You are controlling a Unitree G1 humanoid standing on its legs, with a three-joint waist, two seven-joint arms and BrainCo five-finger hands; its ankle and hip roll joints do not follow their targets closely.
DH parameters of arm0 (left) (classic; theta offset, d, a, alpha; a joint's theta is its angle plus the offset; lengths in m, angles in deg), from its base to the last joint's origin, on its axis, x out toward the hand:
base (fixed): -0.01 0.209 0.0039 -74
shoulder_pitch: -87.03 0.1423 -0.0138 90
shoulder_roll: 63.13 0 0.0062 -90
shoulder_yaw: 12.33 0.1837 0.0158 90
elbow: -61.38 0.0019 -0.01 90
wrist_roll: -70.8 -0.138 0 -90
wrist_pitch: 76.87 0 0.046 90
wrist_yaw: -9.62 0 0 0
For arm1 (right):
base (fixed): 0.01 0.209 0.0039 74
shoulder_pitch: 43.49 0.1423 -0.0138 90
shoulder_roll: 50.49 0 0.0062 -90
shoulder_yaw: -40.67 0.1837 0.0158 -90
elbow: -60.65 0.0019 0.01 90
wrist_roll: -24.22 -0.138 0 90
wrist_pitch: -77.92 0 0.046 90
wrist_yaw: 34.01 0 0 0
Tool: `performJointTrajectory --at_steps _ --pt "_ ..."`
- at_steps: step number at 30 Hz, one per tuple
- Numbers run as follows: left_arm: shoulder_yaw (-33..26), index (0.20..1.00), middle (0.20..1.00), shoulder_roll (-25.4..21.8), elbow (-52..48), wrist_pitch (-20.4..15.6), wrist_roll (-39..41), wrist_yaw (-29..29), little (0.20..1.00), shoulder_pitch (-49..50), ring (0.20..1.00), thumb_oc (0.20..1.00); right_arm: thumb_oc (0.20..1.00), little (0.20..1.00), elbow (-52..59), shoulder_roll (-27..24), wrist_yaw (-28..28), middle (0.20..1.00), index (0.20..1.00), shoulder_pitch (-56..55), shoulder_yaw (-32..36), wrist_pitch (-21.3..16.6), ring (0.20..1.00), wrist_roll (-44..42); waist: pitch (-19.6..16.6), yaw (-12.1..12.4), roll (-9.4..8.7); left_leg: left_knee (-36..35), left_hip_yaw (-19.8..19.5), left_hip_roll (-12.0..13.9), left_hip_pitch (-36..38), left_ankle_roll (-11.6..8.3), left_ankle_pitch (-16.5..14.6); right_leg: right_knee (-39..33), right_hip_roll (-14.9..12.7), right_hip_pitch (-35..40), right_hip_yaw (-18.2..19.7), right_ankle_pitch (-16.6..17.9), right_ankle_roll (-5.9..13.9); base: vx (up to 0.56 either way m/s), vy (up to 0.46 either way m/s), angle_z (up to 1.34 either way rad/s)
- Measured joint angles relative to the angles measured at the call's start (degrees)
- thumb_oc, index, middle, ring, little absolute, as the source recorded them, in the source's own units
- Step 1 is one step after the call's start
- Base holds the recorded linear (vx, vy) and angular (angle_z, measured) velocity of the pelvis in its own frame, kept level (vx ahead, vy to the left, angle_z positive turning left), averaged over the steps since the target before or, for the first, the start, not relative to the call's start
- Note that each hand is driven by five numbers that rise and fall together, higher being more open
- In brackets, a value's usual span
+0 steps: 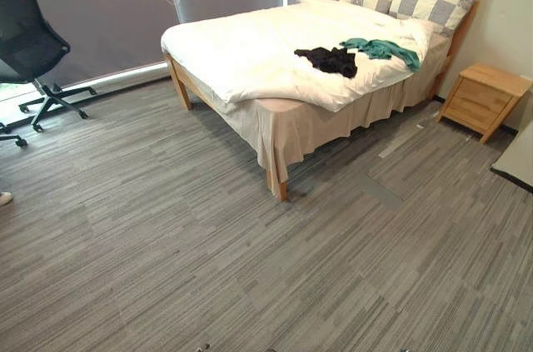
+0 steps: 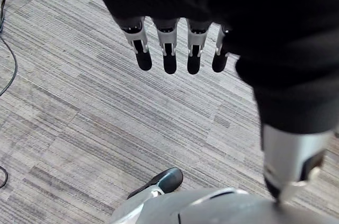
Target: Tidy up the quilt and then pick up the clothes from the bed and put them into the laundry hamper.
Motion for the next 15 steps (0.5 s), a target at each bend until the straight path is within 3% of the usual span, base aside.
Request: performJointTrajectory --at_steps 5,15 --pt "-0.34 1.0 1.0 -0.17 -1.0 0.01 0.35 0.16 1.0 -1.15 1.0 1.0 1.0 1.0 0.75 -0.2 -0.06 1.0 1.0 0.92 0.25 -0.03 1.0 -1.58 3.71 -1.62 0.24 -0.05 0.39 -0.08 0.09 -0.07 -0.07 -1.33 0.05 0.4 0.48 0.92 -0.35 0.04 -0.001 -0.06" --pt "-0.89 1.0 1.0 -0.54 -0.94 0.0 0.54 0.42 1.0 -1.42 1.0 1.0 1.0 1.0 0.51 -0.23 -0.03 1.0 1.0 1.68 0.25 0.15 1.0 -1.55 4.32 -1.4 -0.38 -0.24 1.43 -0.04 -0.29 -0.7 -1.32 -1.35 -0.04 -0.37 1.32 0.76 -0.07 0.07 0.031 -0.05"
